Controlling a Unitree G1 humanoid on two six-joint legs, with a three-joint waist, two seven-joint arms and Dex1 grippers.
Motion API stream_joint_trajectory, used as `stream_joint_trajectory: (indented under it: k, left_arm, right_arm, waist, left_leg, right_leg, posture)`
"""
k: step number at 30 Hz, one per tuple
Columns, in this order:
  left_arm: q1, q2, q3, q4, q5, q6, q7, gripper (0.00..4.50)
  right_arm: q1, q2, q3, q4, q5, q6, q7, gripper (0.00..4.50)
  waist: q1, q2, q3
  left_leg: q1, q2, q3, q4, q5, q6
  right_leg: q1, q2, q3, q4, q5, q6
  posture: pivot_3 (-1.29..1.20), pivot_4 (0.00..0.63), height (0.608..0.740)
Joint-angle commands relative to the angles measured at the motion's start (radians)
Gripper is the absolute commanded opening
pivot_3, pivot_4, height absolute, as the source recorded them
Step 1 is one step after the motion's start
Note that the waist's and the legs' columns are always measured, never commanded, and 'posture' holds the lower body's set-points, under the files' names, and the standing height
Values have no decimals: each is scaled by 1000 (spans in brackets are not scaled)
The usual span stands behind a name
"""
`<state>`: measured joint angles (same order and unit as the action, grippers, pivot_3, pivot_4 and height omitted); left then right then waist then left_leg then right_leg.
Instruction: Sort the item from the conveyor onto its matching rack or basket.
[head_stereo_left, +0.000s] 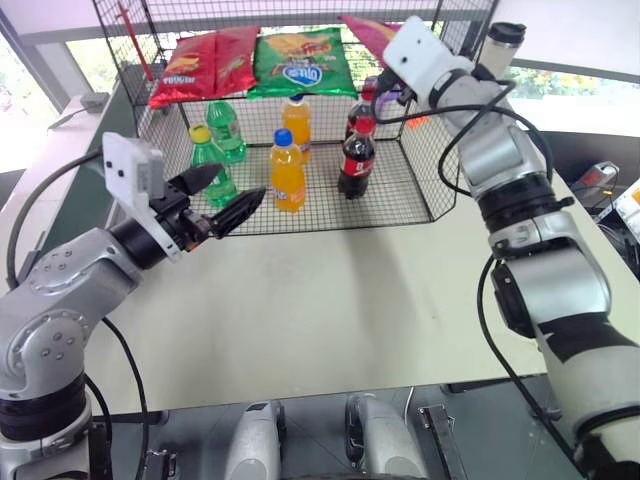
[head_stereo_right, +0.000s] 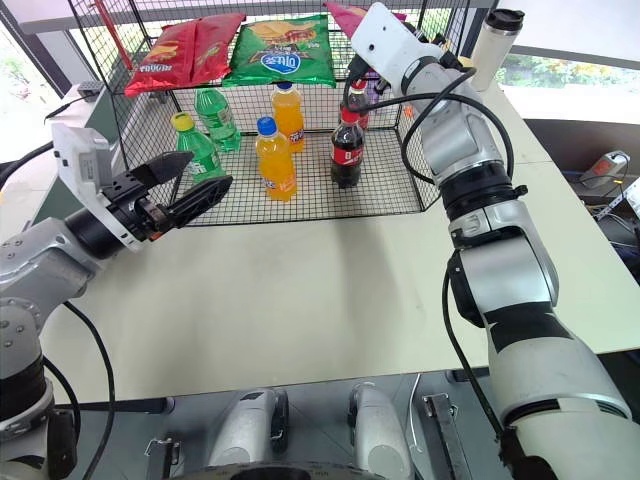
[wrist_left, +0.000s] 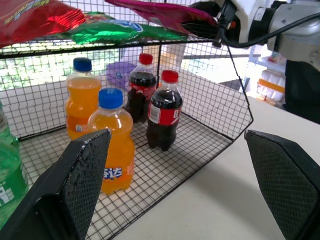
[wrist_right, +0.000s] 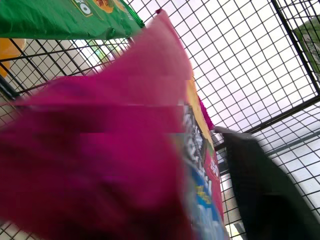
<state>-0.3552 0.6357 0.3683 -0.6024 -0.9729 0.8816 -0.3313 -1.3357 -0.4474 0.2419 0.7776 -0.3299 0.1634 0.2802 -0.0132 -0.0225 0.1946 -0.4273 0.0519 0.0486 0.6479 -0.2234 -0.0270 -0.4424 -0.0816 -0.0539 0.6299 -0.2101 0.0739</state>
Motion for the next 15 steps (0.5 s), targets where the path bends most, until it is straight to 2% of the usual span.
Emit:
stream_joint_trajectory:
  k: [1, 2, 3, 8, 15]
  left_arm:
    - [5, 1, 6, -36, -15, -28, 10, 4500]
    - [9, 1, 3, -35, -12, -29, 10, 4500]
    - [12, 3, 3, -33, -11, -30, 9, 4500]
    - [16, 6, -3, -14, 0, -39, 1, 4500]
    - [18, 9, -13, -1, 7, -47, -3, 4500]
  right_arm:
    - [-60, 4, -47, -12, 31, -9, 17, 3952]
    - [-61, 8, -61, -28, 52, 5, 41, 4327]
    - [-62, 11, -71, -40, 66, 16, 58, 4453]
    - [-43, 40, -182, -144, 245, 153, 213, 4453]
    - [-2, 29, -188, -211, 314, 217, 348, 4453]
  waist:
    - [-1, 0, 0]
    - [-1, 0, 0]
    - [-1, 0, 0]
    - [-1, 0, 0]
    - [2, 0, 0]
  left_leg:
    - [0, 0, 0, 0, 0, 0]
    - [0, 0, 0, 0, 0, 0]
    - [0, 0, 0, 0, 0, 0]
    - [0, 0, 0, -1, 0, 0]
    - [0, 0, 0, 0, 0, 0]
  right_leg:
    - [0, 0, 0, 0, 0, 0]
    - [0, 0, 0, 0, 0, 0]
    - [0, 0, 0, 0, 0, 0]
    - [0, 0, 0, 0, 0, 0]
    - [0, 0, 0, 0, 0, 0]
  posture:
    - [0, 150, 740]
    - [0, 150, 740]
    - [0, 150, 740]
    - [0, 150, 740]
    - [0, 150, 740]
